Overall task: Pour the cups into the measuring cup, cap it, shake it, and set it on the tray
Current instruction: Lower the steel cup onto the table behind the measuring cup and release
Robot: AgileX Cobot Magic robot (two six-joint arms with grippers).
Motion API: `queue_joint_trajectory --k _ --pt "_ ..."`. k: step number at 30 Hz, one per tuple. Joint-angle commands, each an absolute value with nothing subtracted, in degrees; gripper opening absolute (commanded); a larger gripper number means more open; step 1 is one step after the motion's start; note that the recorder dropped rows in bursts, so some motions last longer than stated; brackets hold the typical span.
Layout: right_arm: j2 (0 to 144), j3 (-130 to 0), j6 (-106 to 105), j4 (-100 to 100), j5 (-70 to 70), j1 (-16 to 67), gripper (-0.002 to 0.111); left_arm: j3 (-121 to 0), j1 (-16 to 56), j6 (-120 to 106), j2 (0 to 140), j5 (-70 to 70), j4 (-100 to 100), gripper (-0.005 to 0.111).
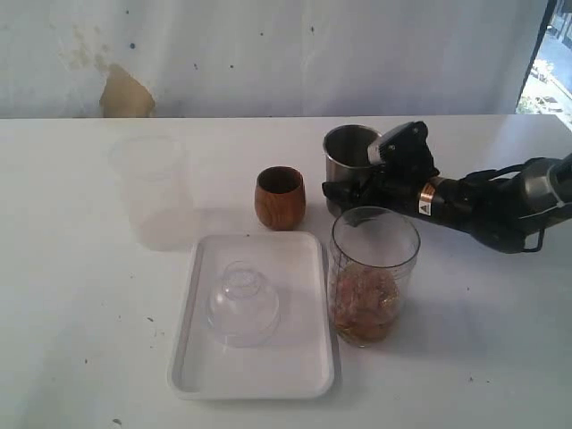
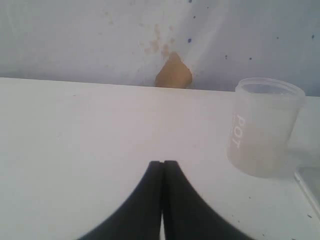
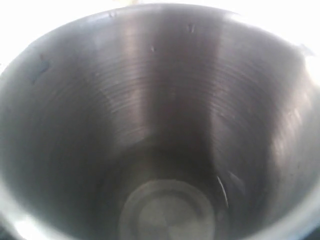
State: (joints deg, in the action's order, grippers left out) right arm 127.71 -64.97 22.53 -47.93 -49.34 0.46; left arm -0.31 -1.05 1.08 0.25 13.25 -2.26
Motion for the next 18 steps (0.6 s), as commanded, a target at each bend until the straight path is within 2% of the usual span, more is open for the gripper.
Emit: queue_joint_trajectory --k 1,13,15,18 --pt "127.4 -65.5 22.7 -47.5 -47.0 0.3 0.000 0.0 -1.0 1.1 0.0 13.4 -2.1 0.000" --pt "127.4 -65.5 24.4 -47.6 -47.3 0.3 0.003 0.0 -1.0 1.1 0.0 13.4 -2.1 0.000" --pt "127.4 -65.5 24.4 -47.6 -48.5 0.3 0.012 0.0 -1.0 1.1 0.0 13.4 -2.1 0.000" --pt "127.4 -65.5 24.4 -48.4 -50.5 0.3 0.038 0.0 -1.0 1.1 0.0 13.4 -2.1 0.000"
